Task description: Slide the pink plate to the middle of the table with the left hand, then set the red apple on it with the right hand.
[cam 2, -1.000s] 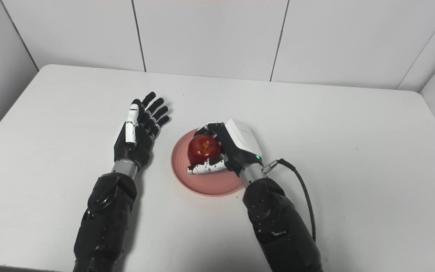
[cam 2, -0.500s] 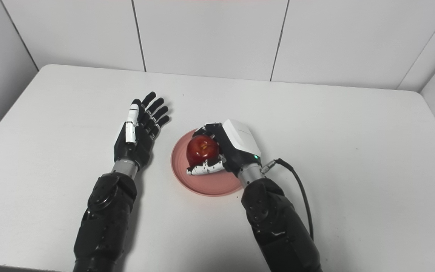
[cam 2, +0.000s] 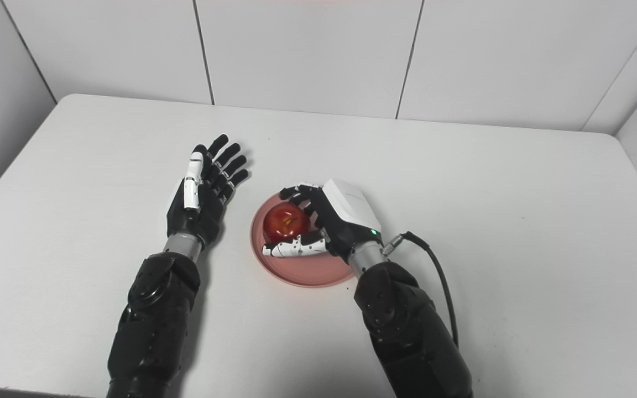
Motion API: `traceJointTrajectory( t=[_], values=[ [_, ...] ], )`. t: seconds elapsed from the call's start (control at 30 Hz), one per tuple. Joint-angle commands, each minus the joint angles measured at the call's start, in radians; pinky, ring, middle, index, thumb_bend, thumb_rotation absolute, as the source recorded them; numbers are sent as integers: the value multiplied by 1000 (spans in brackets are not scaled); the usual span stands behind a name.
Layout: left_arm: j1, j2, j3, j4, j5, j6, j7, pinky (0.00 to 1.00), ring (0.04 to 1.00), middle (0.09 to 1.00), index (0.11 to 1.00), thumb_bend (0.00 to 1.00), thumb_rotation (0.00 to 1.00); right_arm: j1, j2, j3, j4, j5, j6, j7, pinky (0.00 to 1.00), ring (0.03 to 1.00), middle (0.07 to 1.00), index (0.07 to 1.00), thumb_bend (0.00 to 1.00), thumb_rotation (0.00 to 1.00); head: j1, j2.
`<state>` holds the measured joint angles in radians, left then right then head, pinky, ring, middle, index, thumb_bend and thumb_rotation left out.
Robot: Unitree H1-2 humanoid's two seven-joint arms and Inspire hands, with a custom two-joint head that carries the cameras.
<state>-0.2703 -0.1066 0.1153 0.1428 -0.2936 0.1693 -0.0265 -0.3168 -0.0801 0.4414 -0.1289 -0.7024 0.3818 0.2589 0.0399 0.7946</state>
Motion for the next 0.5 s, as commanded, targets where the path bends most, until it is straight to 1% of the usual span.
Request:
traceJointTrajectory(
  t=[0.0, 0.17, 0.23, 0.27, 0.33, 0.47],
  values=[
    [-6, -3, -4, -8, 3, 19, 7, 876, 875, 882, 867, 381, 1000, -26, 4, -15, -43, -7, 4, -7, 477, 593, 683, 728, 1000, 434, 0, 1],
    [-6, -3, -4, -6, 4, 17, 8, 872, 872, 880, 866, 381, 1000, -24, 5, -28, -61, -1, 14, -5, 506, 617, 703, 748, 1000, 448, 0, 1],
    [-6, -2, -5, -4, 4, 14, 5, 872, 872, 880, 867, 381, 1000, -24, 4, -32, -65, 0, 12, -7, 534, 638, 718, 751, 1000, 450, 0, 0],
    [-6, -1, -6, -3, 4, 14, 5, 872, 872, 880, 867, 381, 1000, -24, 2, -35, -68, 2, 6, -8, 535, 639, 718, 751, 1000, 450, 0, 0],
    [-7, 0, -6, 1, 5, 12, 4, 870, 871, 879, 867, 380, 1000, -24, -2, -42, -73, 10, -8, -13, 594, 677, 734, 750, 1000, 447, -1, -1],
    [-7, 0, -6, 4, 6, 9, 3, 870, 872, 880, 867, 382, 1000, -24, -8, -55, -85, 20, -29, -27, 612, 694, 744, 752, 1000, 453, 0, -2]
  ],
)
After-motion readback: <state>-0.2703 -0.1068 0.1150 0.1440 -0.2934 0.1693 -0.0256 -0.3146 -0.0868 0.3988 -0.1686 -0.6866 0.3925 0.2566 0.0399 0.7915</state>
